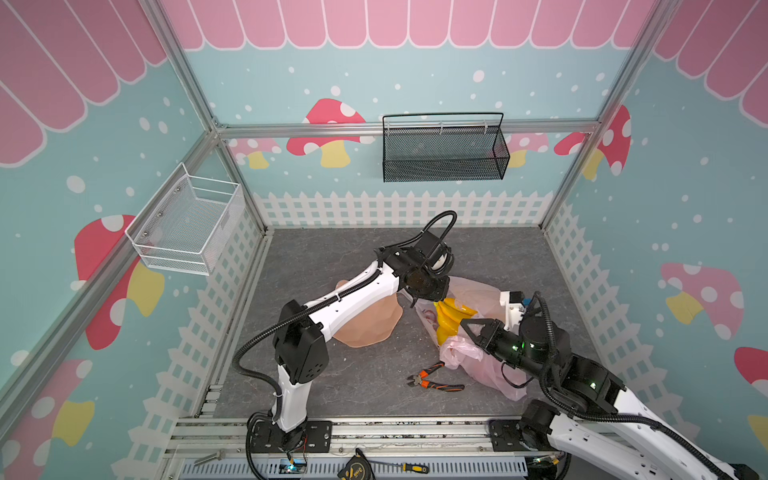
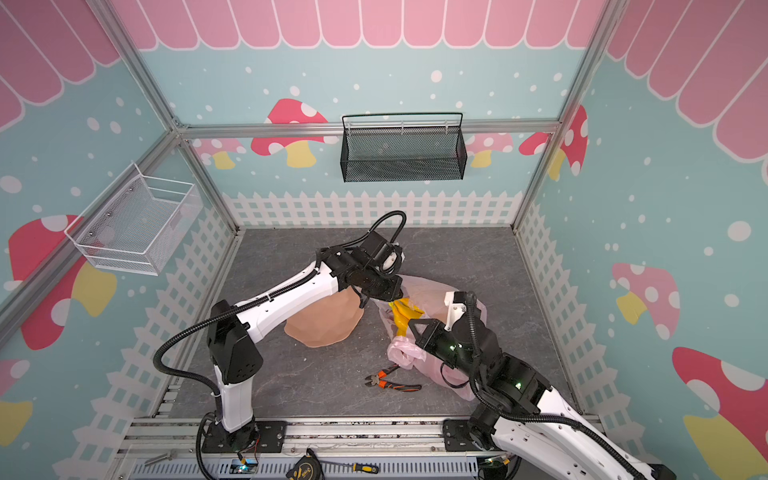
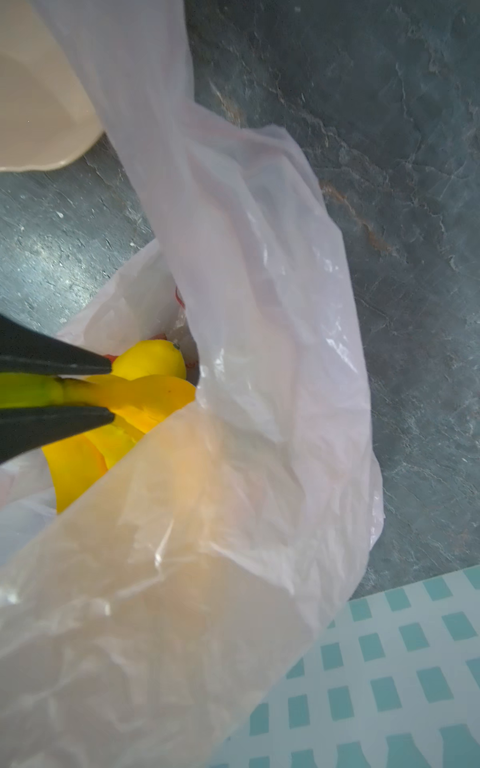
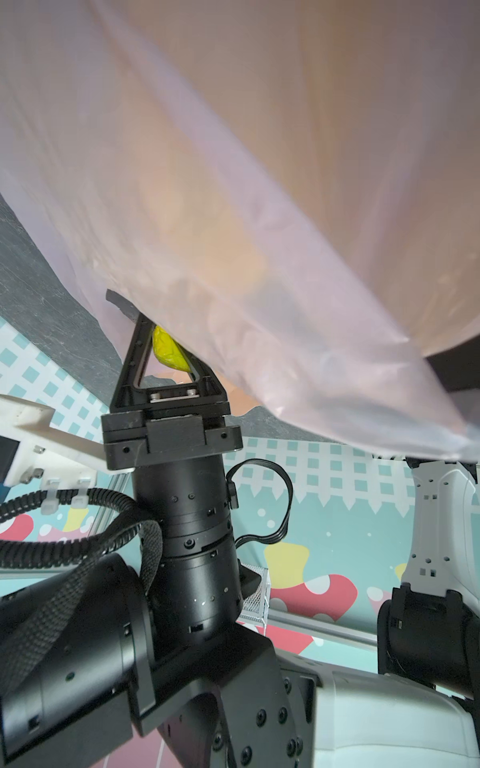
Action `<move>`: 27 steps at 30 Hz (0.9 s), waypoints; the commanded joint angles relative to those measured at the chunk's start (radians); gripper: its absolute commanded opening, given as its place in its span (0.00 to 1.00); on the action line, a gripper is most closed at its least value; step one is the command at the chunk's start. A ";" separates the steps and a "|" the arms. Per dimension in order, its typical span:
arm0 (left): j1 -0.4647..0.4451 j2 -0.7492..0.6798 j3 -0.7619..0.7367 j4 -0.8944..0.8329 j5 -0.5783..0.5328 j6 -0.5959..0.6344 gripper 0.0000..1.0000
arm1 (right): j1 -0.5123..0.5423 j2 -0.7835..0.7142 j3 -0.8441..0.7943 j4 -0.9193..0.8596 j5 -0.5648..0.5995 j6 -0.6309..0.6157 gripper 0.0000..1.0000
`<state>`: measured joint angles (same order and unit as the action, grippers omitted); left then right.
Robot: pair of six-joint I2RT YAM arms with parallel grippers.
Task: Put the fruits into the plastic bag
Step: 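Lower the bananas into the pink bag opening with the left gripper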
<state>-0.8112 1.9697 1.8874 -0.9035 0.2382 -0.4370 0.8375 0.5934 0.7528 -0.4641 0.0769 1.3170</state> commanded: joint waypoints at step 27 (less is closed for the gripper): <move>-0.067 0.034 -0.025 0.111 -0.067 -0.129 0.74 | -0.004 -0.043 -0.042 0.018 0.017 0.016 0.01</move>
<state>-0.8848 2.0499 1.8751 -0.8085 0.1986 -0.5461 0.8375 0.5632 0.7307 -0.4610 0.0795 1.3186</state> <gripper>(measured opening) 0.738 0.044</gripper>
